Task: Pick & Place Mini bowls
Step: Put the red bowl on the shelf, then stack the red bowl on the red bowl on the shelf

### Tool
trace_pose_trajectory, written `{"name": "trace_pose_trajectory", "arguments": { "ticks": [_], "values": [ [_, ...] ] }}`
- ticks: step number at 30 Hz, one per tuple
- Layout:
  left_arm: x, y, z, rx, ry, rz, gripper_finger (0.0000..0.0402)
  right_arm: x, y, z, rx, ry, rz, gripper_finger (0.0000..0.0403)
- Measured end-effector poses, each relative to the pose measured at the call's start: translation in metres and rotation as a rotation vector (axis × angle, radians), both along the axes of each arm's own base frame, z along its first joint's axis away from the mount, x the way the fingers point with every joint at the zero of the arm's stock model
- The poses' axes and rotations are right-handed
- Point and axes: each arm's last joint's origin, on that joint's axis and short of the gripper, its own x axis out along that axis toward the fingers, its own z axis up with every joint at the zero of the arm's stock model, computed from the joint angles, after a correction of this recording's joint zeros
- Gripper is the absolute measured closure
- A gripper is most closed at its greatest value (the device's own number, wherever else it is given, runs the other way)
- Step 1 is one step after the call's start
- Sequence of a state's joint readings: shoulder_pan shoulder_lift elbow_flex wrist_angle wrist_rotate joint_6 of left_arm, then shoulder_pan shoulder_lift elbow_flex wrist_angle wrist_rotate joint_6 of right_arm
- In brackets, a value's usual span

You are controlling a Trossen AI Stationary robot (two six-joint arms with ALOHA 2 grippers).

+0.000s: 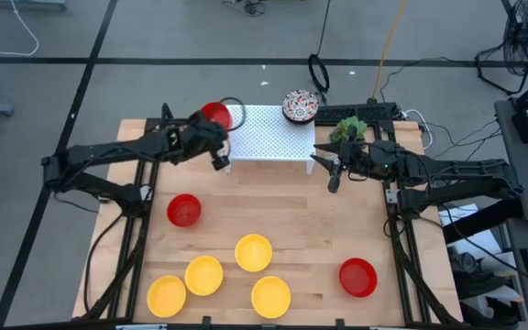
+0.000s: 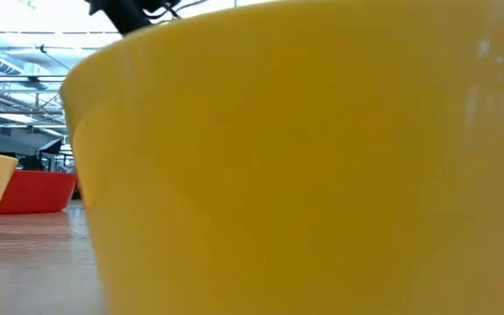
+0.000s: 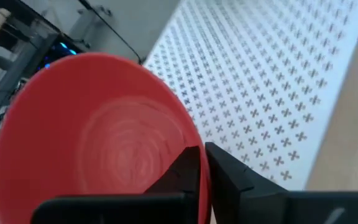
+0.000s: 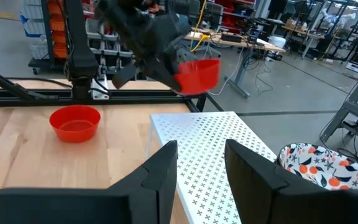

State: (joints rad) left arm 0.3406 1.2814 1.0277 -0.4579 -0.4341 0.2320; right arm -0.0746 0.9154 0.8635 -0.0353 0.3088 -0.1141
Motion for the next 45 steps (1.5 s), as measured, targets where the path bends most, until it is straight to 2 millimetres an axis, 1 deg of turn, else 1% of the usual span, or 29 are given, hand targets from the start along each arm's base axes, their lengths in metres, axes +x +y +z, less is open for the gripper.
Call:
{"name": "trace_pose_trajectory", "arguments": {
  "ticks": [4,7,12,16,20,28,32,37,40,45],
  "values": [
    [0.025,0.012,0.004,-0.02,0.115,-0.011,0.0391,0.0,0.0,0.0,0.039,-0.012,-0.007,0.0282],
    [0.042,0.024,0.01,-0.058,0.129,0.009,0.0396,0.0,0.0,-0.001,0.047,-0.003,-0.008,0.0282],
    [0.058,0.044,0.009,-0.191,0.15,-0.006,0.0378,-0.001,0.0,-0.006,0.051,0.05,-0.01,0.0282],
    [0.062,0.057,0.002,-0.234,0.164,0.005,0.0384,-0.002,0.0,-0.01,0.054,0.084,-0.01,0.0282],
    [0.06,0.067,-0.003,-0.273,0.16,0.014,0.0396,-0.002,0.0,-0.011,0.054,0.096,-0.01,0.0282],
    [0.063,0.086,-0.014,-0.267,0.141,0.05,0.0363,-0.002,0.0,-0.01,0.052,0.094,-0.01,0.0282],
    [0.065,0.089,-0.015,-0.253,0.137,0.042,0.0364,-0.002,0.0,-0.01,0.051,0.094,-0.01,0.0282],
    [0.067,0.091,-0.012,-0.238,0.088,0.049,0.0362,-0.002,0.0,-0.01,0.05,0.094,-0.01,0.0282],
    [0.069,0.091,-0.011,-0.23,0.073,0.048,0.0347,-0.002,0.0,-0.01,0.05,0.094,-0.01,0.0282],
    [0.072,0.091,-0.009,-0.214,0.038,0.044,0.0308,-0.002,0.0,-0.01,0.05,0.094,-0.01,0.0282]
  ]
}}
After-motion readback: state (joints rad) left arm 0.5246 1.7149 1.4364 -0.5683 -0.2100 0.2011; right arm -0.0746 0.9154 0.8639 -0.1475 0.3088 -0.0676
